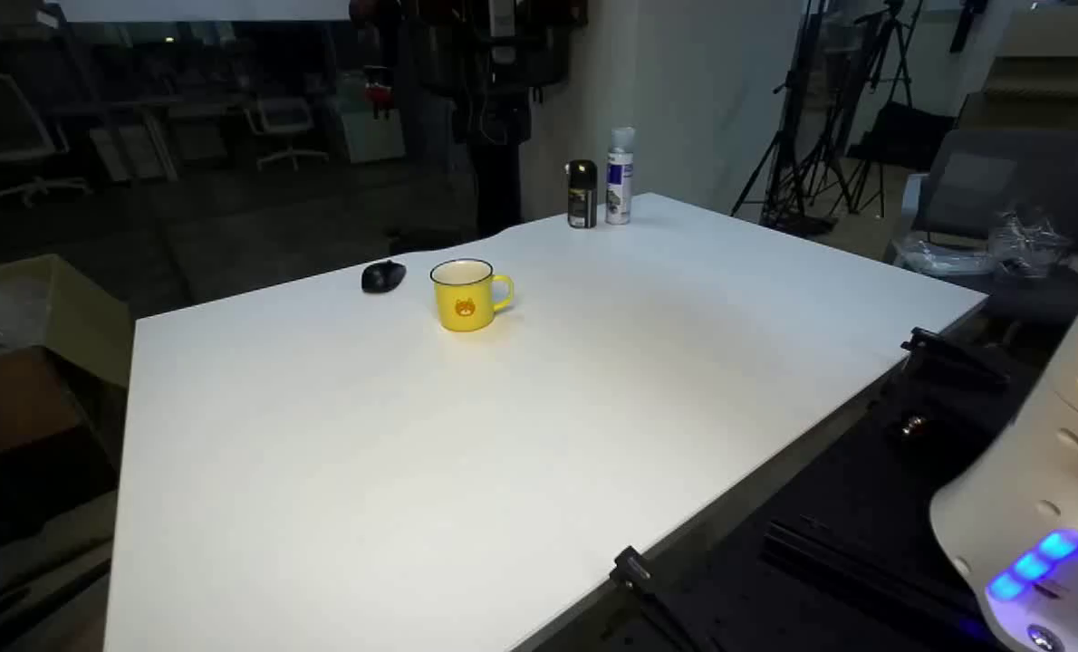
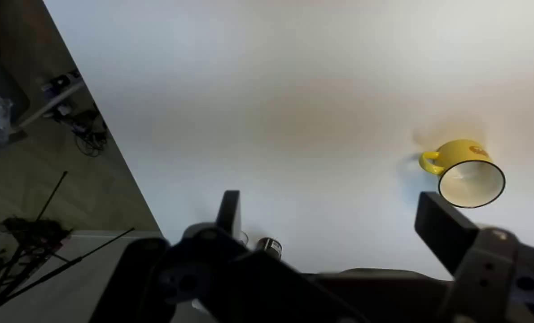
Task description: Move the mug forward.
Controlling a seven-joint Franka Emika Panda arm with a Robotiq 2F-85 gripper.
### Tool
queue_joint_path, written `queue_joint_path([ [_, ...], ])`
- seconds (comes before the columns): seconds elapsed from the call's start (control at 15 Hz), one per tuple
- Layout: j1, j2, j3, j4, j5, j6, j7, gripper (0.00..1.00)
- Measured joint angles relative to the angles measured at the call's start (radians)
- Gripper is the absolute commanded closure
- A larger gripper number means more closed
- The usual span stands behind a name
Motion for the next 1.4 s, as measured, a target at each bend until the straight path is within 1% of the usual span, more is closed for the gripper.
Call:
queue_joint_path([
  [1.13, 0.004, 0.000, -0.004, 0.000, 0.000, 0.003, 0.005, 0.00],
  [1.27, 0.004, 0.015, -0.011, 0.000, 0.009, 0.014, 0.012, 0.00],
  [1.4, 0.015, 0.047, -0.027, 0.000, 0.043, 0.033, 0.000, 0.00],
])
